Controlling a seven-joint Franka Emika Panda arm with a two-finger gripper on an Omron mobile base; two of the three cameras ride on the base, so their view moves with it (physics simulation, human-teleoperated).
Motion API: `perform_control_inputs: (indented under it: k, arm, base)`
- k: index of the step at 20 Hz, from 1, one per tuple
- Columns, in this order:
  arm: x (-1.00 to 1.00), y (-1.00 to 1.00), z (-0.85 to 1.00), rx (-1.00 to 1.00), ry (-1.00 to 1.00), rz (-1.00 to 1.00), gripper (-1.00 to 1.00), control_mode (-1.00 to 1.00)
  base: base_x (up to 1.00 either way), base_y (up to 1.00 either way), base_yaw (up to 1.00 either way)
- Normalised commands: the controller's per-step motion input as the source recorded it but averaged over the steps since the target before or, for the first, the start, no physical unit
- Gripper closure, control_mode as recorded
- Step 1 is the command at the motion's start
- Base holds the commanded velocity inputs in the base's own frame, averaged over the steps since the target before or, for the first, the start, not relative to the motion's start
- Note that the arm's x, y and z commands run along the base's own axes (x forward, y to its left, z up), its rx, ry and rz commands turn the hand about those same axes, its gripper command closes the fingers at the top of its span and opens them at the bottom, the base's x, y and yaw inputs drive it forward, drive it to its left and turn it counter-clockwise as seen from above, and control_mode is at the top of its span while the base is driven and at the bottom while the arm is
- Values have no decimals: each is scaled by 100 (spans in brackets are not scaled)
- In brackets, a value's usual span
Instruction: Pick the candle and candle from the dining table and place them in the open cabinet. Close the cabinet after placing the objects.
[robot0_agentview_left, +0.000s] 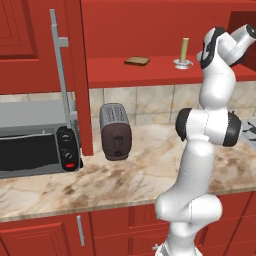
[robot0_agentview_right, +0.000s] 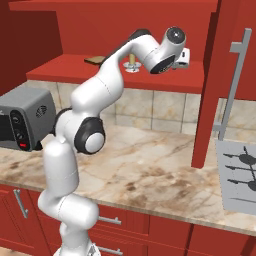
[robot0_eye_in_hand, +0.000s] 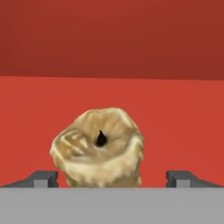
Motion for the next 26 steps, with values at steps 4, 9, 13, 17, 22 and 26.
perform_control_inputs:
  k: [4, 9, 13, 17, 22, 26]
  arm:
    - [-16, 0, 0, 0, 0, 0, -100, -100]
    - [-21, 5, 0, 0, 0, 0, -100, -100]
    - [-27, 6, 0, 0, -5, 0, -100, -100]
    - [-34, 5, 0, 0, -7, 0, -100, -100]
    - [-46, 6, 0, 0, -9, 0, -100, -100]
    - [-47, 16, -3, 0, -9, 0, -100, -100]
  base:
    - [0, 0, 0]
    - [0, 0, 0]
    - [0, 0, 0]
    - [0, 0, 0]
    - [0, 0, 0]
    - [0, 0, 0]
